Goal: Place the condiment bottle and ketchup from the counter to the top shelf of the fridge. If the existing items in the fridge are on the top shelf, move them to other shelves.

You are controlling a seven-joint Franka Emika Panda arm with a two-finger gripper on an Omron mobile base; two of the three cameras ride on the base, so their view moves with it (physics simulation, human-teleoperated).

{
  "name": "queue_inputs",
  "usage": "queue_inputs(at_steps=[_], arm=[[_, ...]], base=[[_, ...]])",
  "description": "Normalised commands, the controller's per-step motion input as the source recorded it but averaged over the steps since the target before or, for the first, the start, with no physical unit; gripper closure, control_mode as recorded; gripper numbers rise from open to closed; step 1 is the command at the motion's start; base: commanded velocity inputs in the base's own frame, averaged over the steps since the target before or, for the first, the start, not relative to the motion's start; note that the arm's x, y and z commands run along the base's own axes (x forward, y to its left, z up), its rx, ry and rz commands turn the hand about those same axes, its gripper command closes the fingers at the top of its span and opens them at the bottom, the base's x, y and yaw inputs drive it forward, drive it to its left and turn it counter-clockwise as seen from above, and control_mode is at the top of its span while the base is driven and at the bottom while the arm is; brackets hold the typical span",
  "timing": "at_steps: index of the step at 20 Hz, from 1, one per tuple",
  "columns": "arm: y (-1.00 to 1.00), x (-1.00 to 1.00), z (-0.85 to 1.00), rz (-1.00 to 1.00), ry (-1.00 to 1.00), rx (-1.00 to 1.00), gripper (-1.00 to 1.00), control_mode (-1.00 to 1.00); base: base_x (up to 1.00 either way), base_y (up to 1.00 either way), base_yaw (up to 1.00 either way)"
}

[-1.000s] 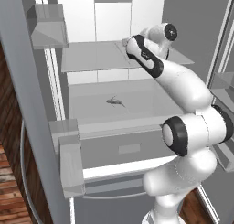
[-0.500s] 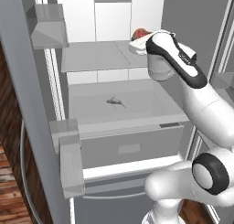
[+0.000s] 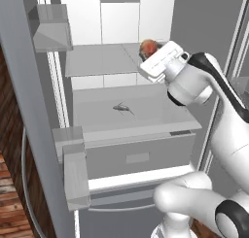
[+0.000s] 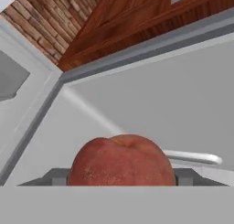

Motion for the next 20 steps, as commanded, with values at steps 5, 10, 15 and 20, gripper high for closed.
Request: queue_inputs(at_steps=[5, 10, 15, 20], arm=[[0.12, -1.00, -0.01, 0.20, 0.05, -0.20, 1.00, -1.00], [0.00, -1.00, -0.53, 0.05, 0.34, -0.35, 1.00, -1.00], [-0.18, -1.00, -0.86, 0.04, 0.46, -0.40, 1.00, -1.00], [-0.15, -0.13, -0.37, -0.13, 0.41, -0.25, 1.00, -1.00]], base=[[0.00, 0.00, 0.00], [0.00, 0.00, 0.00], [0.00, 0.00, 0.00], [0.00, 0.00, 0.00]])
